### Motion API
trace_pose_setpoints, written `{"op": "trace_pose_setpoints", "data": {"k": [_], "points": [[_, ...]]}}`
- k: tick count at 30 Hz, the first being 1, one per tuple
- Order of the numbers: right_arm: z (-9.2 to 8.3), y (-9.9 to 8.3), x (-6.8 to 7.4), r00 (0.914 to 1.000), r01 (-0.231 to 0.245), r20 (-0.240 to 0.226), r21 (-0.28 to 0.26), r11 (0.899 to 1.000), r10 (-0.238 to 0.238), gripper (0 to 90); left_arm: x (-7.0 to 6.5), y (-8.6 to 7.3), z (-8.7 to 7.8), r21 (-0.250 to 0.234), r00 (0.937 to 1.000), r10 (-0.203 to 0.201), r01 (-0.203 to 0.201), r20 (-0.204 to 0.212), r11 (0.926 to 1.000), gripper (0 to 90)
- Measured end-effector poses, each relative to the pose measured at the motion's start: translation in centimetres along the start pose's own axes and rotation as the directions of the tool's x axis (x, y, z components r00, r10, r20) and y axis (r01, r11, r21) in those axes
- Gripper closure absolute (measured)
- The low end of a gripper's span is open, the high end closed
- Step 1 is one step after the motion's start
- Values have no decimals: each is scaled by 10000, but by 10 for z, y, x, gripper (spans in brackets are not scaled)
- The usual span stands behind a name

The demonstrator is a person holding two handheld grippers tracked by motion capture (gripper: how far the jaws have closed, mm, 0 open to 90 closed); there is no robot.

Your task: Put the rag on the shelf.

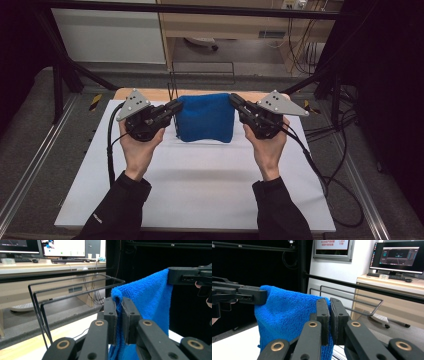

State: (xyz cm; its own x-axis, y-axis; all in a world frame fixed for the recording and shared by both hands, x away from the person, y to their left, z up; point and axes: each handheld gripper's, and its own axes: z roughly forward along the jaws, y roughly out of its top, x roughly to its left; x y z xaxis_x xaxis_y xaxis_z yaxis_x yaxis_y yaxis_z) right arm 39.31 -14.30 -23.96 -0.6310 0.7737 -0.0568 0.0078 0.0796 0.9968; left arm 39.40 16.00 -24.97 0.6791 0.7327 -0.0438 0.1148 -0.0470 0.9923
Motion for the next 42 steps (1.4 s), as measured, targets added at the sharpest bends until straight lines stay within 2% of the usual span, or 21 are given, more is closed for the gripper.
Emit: {"op": "trace_pose_setpoints", "data": {"k": [15, 20, 42], "points": [[15, 24, -9, 9997, 166, 197, -258, 9995, -161, 867, 10, 23, 7, -389, 9997, 138, -146, -201, 9991, 834], [20, 32, -11, 9995, 207, 237, -331, 9992, -200, 867, 14, 31, 9, -551, 9997, 54, -68, -257, 9985, 835], [39, 65, -23, 9986, 273, 468, -655, 9975, -243, 868, 28, 67, 20, -902, 9986, 172, -216, -499, 9957, 837]]}}
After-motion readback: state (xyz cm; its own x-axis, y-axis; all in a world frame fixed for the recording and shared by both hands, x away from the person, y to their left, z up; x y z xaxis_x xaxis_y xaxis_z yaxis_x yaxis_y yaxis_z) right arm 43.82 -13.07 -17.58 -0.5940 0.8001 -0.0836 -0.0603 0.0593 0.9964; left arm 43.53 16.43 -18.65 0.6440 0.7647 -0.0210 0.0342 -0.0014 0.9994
